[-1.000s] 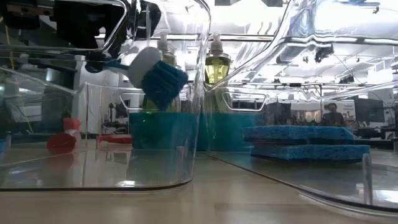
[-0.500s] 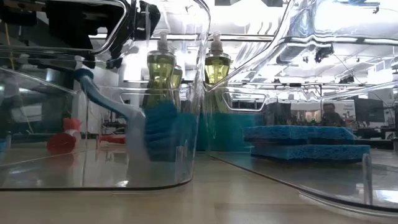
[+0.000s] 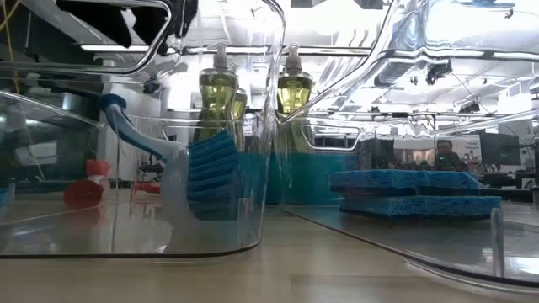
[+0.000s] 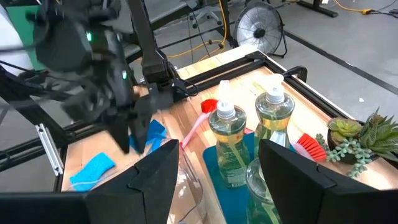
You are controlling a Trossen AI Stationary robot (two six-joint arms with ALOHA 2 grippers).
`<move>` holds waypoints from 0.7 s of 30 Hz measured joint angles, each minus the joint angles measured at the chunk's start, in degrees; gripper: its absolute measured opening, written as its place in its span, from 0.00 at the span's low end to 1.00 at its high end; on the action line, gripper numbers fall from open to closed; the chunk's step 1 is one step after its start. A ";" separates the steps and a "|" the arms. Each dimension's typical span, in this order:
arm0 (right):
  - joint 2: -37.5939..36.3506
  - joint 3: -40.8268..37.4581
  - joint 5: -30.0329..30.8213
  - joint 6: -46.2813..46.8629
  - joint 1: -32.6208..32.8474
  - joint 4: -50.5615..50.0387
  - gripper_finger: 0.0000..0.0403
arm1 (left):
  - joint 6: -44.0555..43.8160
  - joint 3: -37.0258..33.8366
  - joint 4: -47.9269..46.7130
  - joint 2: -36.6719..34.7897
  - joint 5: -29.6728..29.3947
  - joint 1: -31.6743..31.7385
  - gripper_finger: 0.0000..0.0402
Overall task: Pick & Place Kitchen Sink Supplies
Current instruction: Put the blue sponge into the right transparent bin
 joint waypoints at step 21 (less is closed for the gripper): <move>0.00 0.00 0.20 1.67 -0.01 -1.14 0.54 | -38.66 0.02 -29.05 -9.48 -25.15 0.02 0.38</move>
